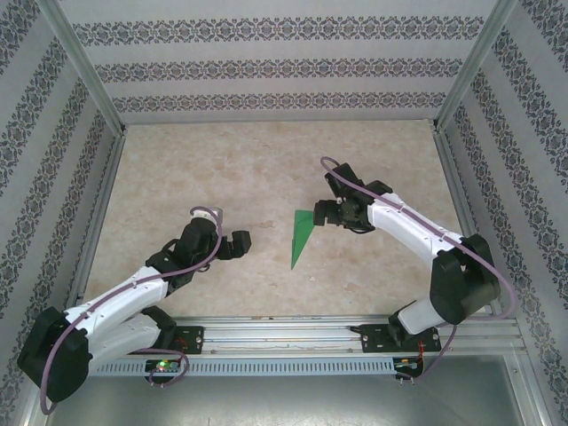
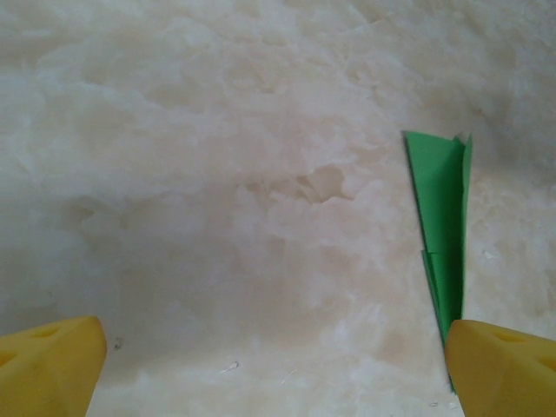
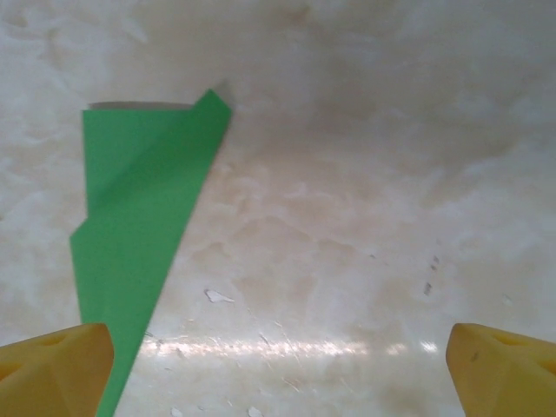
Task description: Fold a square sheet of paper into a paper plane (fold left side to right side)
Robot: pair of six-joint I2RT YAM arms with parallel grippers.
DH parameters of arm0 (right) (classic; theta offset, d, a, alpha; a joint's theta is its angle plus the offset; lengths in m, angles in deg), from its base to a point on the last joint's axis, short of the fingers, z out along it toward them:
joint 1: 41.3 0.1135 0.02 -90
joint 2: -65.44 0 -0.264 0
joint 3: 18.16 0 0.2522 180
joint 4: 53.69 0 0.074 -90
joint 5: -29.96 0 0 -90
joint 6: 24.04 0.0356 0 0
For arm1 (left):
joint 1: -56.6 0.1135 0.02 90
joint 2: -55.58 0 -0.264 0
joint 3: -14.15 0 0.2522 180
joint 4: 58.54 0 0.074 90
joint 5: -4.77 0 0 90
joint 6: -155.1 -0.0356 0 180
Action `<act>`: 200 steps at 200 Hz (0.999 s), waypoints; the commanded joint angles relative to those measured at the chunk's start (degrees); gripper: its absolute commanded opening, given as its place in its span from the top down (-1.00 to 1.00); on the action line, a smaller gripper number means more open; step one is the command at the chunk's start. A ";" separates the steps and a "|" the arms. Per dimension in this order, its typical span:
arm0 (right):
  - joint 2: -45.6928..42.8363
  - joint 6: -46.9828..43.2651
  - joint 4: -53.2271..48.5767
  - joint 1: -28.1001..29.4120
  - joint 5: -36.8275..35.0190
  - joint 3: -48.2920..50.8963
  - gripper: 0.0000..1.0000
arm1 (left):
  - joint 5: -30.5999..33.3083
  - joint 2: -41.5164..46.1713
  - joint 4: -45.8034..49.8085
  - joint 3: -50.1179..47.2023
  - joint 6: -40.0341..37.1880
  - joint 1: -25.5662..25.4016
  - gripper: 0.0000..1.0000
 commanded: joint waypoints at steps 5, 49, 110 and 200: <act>1.22 6.66 -8.13 3.90 -8.57 -5.08 -0.96 | -3.60 -0.88 -1.56 -0.51 0.57 1.85 -1.00; 8.95 12.20 -10.67 10.40 -10.28 -11.61 -0.91 | -5.53 -3.02 0.02 -1.35 3.14 3.24 -1.00; 21.34 15.58 -12.02 15.25 -10.33 -21.24 -0.77 | -6.76 -2.17 -0.58 -4.59 5.55 3.66 -1.00; 30.55 20.40 -13.20 15.63 -10.95 -26.16 -0.29 | -6.91 -1.47 -0.42 -5.08 5.03 3.95 -1.00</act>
